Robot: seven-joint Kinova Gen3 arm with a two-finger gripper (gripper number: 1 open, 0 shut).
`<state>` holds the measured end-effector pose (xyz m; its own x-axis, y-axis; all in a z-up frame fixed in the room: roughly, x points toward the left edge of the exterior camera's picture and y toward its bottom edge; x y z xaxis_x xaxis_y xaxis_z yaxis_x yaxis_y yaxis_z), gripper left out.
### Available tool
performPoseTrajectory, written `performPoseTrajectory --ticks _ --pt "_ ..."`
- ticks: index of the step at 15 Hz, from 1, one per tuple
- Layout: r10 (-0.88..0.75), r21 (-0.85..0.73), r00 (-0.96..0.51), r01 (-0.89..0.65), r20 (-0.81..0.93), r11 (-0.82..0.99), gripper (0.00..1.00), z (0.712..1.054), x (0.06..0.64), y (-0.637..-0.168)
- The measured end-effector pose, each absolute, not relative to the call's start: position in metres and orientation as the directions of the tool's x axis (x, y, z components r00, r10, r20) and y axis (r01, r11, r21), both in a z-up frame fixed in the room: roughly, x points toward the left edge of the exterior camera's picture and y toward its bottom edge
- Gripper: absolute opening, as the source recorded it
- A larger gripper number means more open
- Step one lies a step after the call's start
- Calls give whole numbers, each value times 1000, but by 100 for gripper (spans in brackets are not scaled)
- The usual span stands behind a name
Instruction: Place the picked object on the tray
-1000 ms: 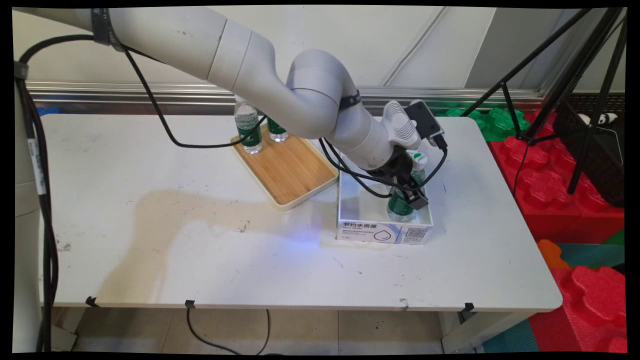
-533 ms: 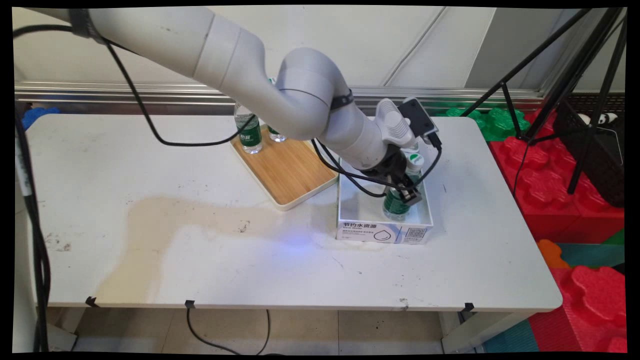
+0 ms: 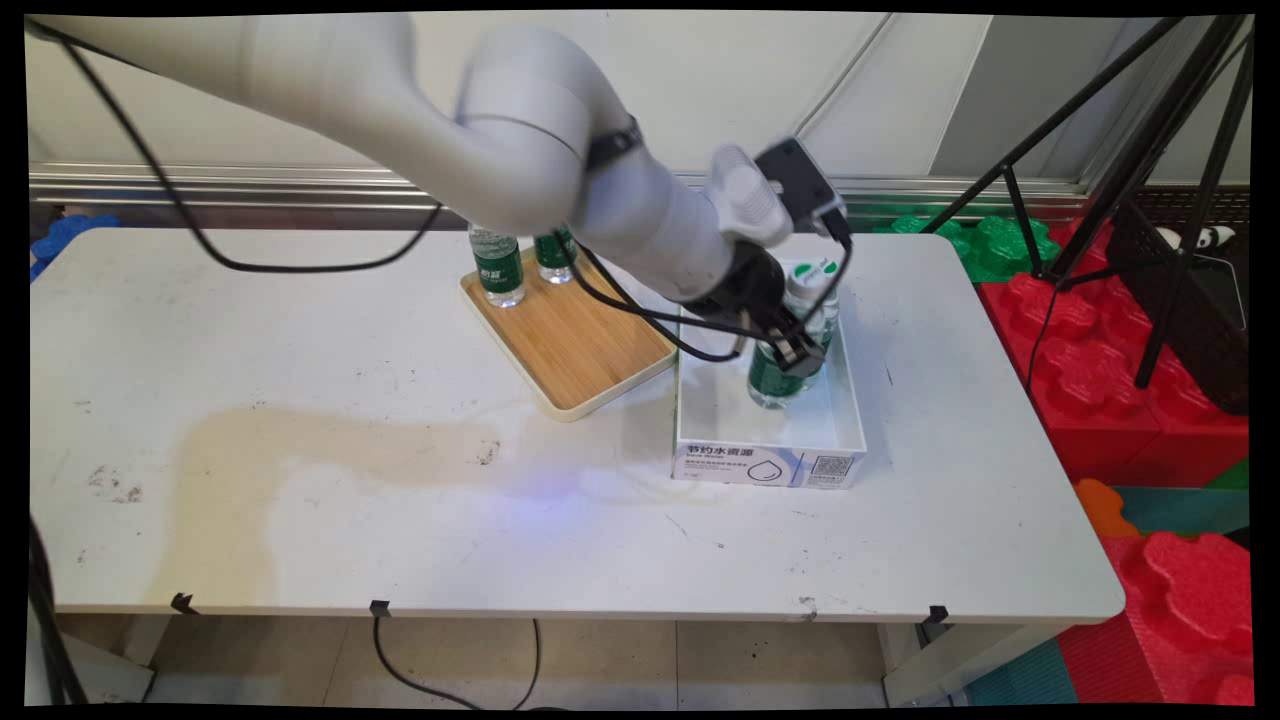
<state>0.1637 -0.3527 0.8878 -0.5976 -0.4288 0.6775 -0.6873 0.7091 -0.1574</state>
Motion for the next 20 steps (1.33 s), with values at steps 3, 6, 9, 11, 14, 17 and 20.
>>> performPoseTrajectory --ticks 3,6,9,11,14,17,20 --pt "-399 -178 -598 -681 696 710 0 916 186 -336" --pt "-381 -188 -595 -679 708 710 0 936 207 -323" --pt "-374 -191 -586 -684 719 703 0 953 237 -308" --pt "-376 -190 -579 -690 723 698 0 958 251 -303" --pt "-385 -188 -567 -706 728 683 0 963 273 -300" --pt "-397 -191 -556 -724 730 663 0 964 293 -305" --pt "-418 -196 -545 -749 727 633 0 958 312 -321"
